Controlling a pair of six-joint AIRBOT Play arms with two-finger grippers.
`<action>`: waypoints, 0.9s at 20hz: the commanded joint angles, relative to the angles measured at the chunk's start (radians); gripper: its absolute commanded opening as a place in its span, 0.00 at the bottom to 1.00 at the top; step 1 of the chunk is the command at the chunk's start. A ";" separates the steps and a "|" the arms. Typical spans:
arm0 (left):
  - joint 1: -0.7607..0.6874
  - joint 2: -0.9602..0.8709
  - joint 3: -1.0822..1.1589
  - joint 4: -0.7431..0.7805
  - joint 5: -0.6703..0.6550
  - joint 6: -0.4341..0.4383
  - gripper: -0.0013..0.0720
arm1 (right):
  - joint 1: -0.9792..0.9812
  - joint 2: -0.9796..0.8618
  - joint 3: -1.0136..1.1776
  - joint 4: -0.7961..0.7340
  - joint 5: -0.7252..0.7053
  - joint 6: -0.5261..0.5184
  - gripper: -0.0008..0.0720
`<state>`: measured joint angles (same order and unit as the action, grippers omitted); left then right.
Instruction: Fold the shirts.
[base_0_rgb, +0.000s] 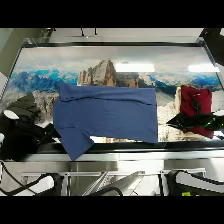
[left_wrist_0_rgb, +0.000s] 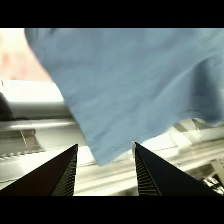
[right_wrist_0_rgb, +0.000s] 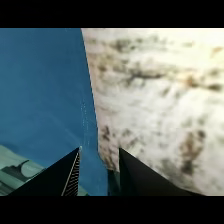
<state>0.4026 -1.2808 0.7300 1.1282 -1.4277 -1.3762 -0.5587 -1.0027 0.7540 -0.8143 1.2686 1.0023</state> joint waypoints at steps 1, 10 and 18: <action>-0.039 0.063 -0.170 -0.004 0.159 0.007 0.54 | -0.002 0.017 -0.044 0.042 -0.031 -0.004 0.43; -0.156 -0.054 -0.043 -0.005 0.253 -0.002 0.54 | 0.064 0.016 -0.045 0.093 -0.024 -0.007 0.43; -0.155 0.032 0.018 -0.003 0.211 0.018 0.04 | 0.068 0.016 -0.084 -0.047 -0.001 0.098 0.43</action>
<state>0.2485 -1.2755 0.7368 1.1297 -1.1969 -1.3720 -0.4923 -0.9863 0.6933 -0.7921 1.2652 1.0519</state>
